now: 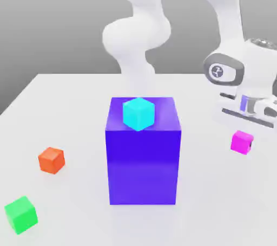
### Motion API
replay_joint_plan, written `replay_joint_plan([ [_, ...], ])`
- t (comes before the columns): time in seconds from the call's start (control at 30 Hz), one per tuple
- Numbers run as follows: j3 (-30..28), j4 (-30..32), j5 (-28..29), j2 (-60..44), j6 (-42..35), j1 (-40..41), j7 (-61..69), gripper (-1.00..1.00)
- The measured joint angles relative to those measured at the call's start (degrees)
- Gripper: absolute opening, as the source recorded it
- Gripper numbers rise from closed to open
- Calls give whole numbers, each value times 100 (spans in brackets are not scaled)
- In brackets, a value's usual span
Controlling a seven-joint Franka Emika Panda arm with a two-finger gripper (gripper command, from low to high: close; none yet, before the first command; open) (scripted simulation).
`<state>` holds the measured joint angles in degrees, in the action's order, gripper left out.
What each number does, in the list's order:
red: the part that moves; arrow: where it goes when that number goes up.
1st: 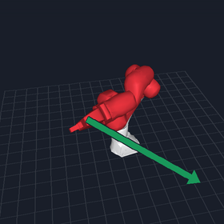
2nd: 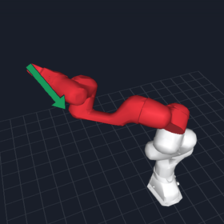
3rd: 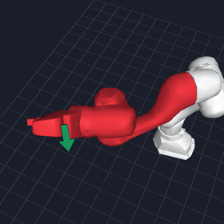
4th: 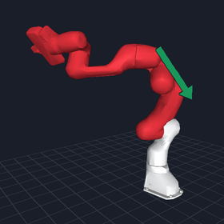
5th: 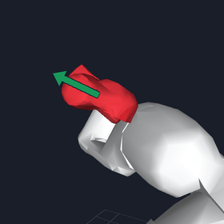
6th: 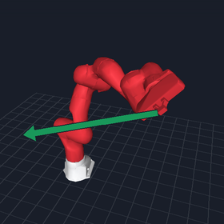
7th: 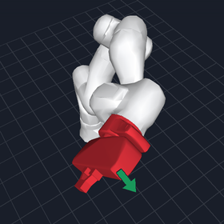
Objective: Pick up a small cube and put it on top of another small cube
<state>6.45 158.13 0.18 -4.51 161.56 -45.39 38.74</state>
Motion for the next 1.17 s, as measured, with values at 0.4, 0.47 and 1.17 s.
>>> replay_joint_plan([
  [0.4, -1653, -1765, -714, -823, -1365, 1556, -1268, -100],
  [0.47, -1951, -2058, -809, -954, -1580, 1822, -1506, -100],
  [1.17, -3608, -2333, -2347, -1736, -970, 4411, -2262, 100],
])
